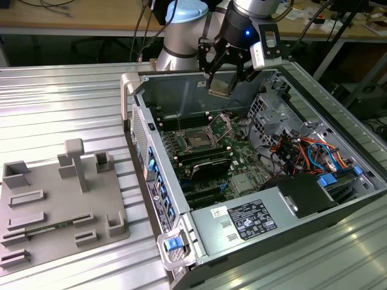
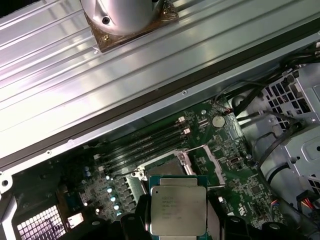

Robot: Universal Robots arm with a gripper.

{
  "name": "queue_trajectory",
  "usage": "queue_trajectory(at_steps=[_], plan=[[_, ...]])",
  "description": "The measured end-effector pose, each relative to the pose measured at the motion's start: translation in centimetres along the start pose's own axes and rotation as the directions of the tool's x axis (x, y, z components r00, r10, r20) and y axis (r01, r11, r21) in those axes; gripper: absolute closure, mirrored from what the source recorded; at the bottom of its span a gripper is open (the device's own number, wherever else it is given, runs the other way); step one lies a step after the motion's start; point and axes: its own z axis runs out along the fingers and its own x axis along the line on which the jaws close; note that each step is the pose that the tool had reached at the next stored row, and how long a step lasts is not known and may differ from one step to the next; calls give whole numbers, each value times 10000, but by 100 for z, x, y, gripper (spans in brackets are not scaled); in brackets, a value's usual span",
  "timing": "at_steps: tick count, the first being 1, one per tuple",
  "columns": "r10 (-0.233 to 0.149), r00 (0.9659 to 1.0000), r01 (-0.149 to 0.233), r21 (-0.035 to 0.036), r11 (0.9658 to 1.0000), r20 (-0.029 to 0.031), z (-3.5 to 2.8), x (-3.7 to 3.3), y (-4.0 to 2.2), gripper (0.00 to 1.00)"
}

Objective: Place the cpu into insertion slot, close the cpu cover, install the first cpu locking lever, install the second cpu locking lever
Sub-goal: 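Place the cpu into insertion slot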

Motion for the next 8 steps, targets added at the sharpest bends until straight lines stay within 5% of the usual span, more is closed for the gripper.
queue_trajectory(at_steps=[8], plan=[[312, 9995, -312, -6, 9995, 25, 11, 25, -14, 45]])
